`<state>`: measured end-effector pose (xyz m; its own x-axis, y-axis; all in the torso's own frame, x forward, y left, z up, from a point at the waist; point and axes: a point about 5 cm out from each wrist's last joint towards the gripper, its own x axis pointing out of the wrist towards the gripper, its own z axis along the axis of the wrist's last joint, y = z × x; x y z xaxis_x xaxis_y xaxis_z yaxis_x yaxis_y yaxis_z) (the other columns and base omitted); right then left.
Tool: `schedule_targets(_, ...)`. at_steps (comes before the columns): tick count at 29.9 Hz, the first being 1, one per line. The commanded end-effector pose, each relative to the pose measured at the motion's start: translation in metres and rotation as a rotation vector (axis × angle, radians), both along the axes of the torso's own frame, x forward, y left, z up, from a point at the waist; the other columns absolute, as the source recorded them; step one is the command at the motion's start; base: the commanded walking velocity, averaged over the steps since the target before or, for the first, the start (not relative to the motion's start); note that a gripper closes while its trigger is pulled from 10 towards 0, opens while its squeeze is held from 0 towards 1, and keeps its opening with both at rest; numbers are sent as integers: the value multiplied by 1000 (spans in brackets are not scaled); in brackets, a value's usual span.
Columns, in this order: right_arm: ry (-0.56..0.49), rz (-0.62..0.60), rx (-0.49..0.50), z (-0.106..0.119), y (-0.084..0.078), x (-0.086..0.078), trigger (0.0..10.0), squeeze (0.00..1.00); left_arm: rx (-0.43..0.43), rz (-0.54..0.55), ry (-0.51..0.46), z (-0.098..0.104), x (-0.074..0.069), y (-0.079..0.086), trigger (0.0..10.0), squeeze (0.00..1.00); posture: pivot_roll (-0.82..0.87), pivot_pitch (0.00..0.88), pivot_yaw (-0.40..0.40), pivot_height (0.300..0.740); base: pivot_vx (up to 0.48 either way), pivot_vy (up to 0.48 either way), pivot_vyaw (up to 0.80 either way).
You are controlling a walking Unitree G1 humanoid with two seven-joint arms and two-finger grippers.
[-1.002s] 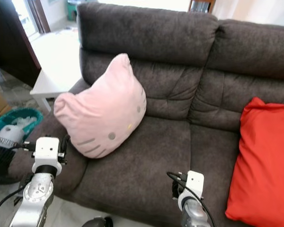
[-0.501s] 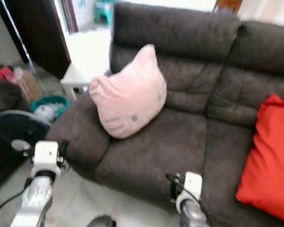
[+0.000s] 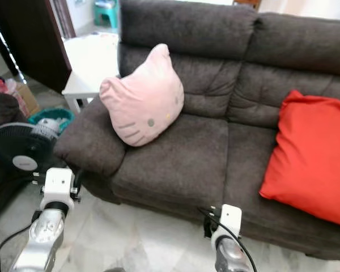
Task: Move the pillow to the sofa from floor
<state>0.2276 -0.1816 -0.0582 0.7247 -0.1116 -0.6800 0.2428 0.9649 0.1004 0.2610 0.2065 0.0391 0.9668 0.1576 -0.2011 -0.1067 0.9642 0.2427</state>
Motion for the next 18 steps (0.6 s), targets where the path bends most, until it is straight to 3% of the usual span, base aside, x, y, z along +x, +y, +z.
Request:
schedule_targets(1,12,1,-8,-1,-4,-2,10000,0,-33,18,109,-22,-3,5,10000,0,216,55,-55,740,0,0,0)
schedule_targets(2,12,3,-7,-1,-3,-2,10000,0,-44,21,168,-33,-6,8,10000,0,216,53,-55,740,0,0,0)
schedule_targets(3,12,3,-7,-1,-3,-2,10000,0,-44,21,168,-33,-6,8,10000,0,216,53,-55,740,0,0,0)
schedule_targets(5,13,5,-8,-1,-3,-1,10000,0,-44,9,302,-57,-17,11,10000,0,212,52,-55,740,0,0,0)
schedule_targets(6,13,5,-8,-1,-3,-1,10000,0,-44,9,302,-57,-17,11,10000,0,212,52,-55,740,0,0,0)
schedule_targets(7,15,6,-9,-1,-3,-1,10000,0,-37,-7,388,-71,-27,13,10000,0,212,52,-54,740,0,0,0)
schedule_targets(9,15,6,-9,-1,-3,-1,10000,0,-37,-7,388,-71,-27,13,10000,0,212,52,-54,740,0,0,0)
schedule_targets(10,20,1,-9,-1,-3,-2,10000,0,-32,-14,496,-87,-43,16,10000,0,210,48,-51,740,0,0,0)
schedule_targets(11,22,0,-9,-1,-3,-2,10000,0,-29,-16,532,-92,-48,17,10000,0,210,48,-51,740,0,0,0)
schedule_targets(13,22,0,-9,-1,-3,-2,10000,0,-29,-16,532,-92,-48,17,10000,0,210,48,-51,740,0,0,0)
schedule_targets(14,34,-6,-5,-2,-2,-2,10000,0,-23,8,634,-105,-67,23,10000,0,198,44,-45,740,0,0,0)
schedule_targets(18,41,-5,-4,-3,-2,-3,10000,0,-25,15,677,-110,-75,24,10000,0,195,43,-44,740,0,0,0)
